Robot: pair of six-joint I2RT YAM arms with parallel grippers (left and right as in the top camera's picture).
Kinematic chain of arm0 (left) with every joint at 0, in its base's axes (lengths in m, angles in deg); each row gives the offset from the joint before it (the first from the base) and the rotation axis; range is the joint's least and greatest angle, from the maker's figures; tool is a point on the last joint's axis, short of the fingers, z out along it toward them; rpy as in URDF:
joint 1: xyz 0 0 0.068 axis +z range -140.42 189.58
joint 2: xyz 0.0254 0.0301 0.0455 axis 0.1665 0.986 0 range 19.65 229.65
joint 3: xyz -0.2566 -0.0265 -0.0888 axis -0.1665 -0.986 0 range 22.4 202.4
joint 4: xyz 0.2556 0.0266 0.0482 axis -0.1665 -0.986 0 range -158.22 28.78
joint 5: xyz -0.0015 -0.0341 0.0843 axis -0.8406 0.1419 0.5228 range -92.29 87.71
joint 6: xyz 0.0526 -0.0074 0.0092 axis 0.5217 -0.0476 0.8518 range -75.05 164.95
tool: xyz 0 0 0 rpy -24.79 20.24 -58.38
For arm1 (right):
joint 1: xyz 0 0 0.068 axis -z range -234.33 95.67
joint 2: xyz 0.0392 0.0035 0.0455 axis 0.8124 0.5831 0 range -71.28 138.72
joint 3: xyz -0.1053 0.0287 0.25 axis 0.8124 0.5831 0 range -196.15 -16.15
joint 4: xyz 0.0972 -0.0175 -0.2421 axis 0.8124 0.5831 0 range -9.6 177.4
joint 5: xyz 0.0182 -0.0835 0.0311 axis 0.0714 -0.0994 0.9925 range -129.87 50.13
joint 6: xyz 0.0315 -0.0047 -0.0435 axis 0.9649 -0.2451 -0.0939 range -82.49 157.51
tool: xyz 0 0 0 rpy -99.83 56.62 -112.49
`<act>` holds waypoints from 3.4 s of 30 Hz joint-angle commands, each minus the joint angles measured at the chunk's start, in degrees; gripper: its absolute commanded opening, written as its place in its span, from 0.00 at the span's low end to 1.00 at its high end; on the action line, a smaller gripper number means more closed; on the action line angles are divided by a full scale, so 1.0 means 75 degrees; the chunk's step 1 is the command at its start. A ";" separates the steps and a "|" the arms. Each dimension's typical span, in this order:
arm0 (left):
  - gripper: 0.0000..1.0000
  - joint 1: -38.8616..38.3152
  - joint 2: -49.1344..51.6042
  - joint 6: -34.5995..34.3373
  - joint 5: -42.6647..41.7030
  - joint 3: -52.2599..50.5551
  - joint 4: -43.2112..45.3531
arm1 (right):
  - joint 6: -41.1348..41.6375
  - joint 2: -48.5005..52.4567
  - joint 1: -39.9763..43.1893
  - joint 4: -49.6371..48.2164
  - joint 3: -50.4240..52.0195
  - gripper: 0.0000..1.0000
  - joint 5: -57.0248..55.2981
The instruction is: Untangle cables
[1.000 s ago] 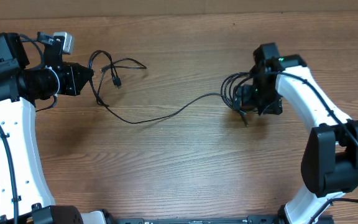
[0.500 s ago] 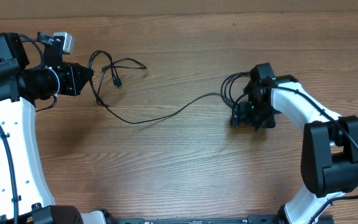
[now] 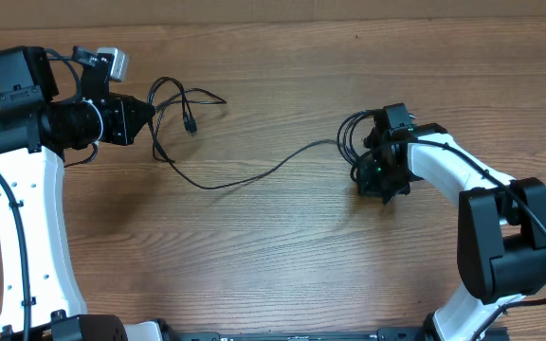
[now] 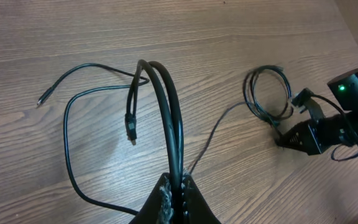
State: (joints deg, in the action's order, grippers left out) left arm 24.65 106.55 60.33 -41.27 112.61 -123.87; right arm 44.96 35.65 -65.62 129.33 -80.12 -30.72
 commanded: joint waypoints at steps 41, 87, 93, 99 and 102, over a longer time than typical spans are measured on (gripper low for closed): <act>0.04 -0.0035 0.0000 0.0119 -0.0119 -0.0020 0.0038 | 0.0839 -0.1113 -0.0029 0.6414 -1.5297 0.04 -0.6522; 0.05 -0.0035 0.0000 0.0119 -0.0119 -0.0023 0.0032 | -0.0015 -0.0163 -0.0184 0.2696 -0.5281 1.00 -0.0536; 0.04 -0.0035 0.0000 0.0119 -0.0119 -0.0023 0.0032 | -0.1935 -0.0157 -0.1043 0.2911 -0.5149 1.00 0.1792; 0.04 -0.0035 0.0000 0.0119 -0.0122 -0.0020 0.0032 | -0.2853 -0.0152 -0.2393 0.2658 -0.4876 1.00 0.1626; 0.04 -0.0035 0.0000 0.0119 -0.0119 -0.0023 0.0012 | -0.2859 -0.0149 -0.2917 0.2174 -0.4497 1.00 0.0947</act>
State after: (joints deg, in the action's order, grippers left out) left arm 24.56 106.55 60.33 -41.46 112.41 -123.79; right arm 27.12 36.13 -85.32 147.04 -116.31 -21.04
